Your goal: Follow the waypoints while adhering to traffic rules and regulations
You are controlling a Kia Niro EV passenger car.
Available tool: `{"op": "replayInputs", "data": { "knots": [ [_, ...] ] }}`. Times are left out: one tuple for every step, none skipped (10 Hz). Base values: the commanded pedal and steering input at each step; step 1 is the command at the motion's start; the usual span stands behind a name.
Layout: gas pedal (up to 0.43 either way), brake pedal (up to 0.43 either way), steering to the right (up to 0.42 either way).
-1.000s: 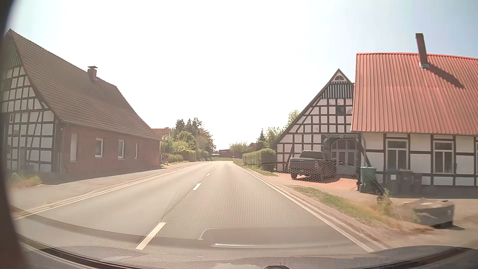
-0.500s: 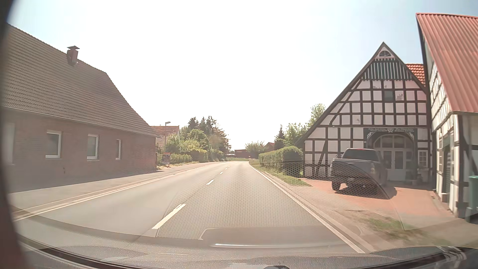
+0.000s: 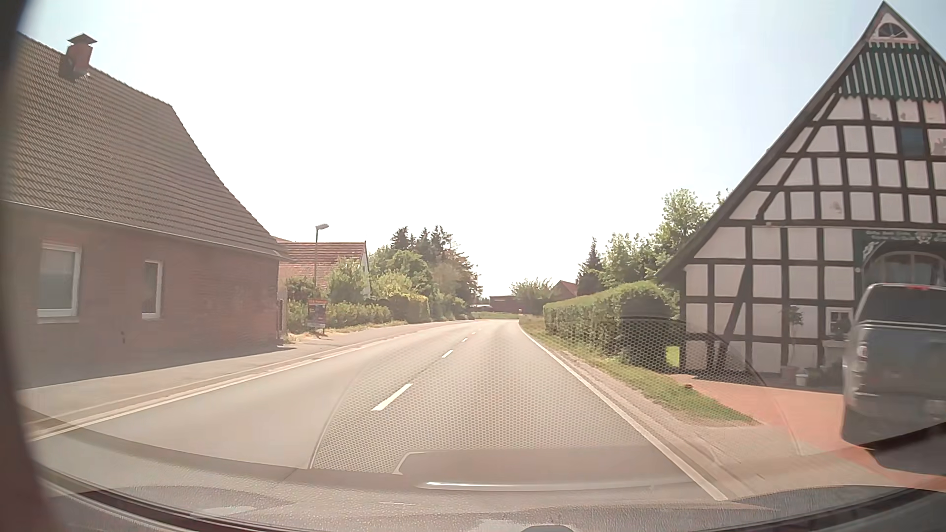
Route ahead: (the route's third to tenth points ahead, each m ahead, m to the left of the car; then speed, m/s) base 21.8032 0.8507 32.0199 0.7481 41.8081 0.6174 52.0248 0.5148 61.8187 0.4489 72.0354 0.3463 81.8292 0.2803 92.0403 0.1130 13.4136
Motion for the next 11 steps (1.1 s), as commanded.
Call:
{"op": "replayInputs", "data": {
  "knots": [
    [0.157,0.0,-0.013],
    [0.157,0.0,-0.009],
    [0.157,0.0,-0.007],
    [0.157,0.0,-0.006],
    [0.157,0.0,-0.005],
    [0.157,0.0,-0.003],
    [0.157,0.0,-0.002],
    [0.157,0.0,-0.002],
    [0.157,0.0,-0.002],
    [0.157,0.0,-0.002],
    [0.157,0.0,-0.001]
  ]
}}
